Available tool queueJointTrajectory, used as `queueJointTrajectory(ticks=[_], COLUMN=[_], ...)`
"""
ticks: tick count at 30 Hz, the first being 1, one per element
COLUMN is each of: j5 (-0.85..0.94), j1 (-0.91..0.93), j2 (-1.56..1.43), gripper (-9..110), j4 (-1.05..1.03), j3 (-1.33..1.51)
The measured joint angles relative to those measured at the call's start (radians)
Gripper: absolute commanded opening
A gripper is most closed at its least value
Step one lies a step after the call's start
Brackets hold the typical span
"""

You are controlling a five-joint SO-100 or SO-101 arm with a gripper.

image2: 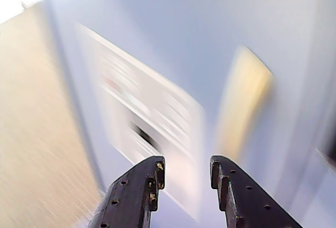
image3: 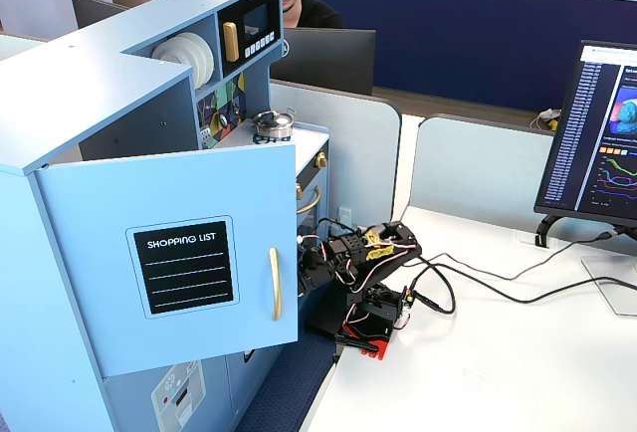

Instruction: Pick up the green pineapple from the left cabinet and place it in the green recipient

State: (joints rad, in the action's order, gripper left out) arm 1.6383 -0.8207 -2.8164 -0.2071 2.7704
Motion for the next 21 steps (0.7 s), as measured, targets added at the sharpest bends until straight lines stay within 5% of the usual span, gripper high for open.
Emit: queueJointTrajectory(ticks=[9, 21], j5=[-0.072, -0.077], j1=[0.041, 0.081], j2=[0.357, 0.63], gripper=[44, 50], j4=[0.115, 0.261], j3=[-0.394, -0.598])
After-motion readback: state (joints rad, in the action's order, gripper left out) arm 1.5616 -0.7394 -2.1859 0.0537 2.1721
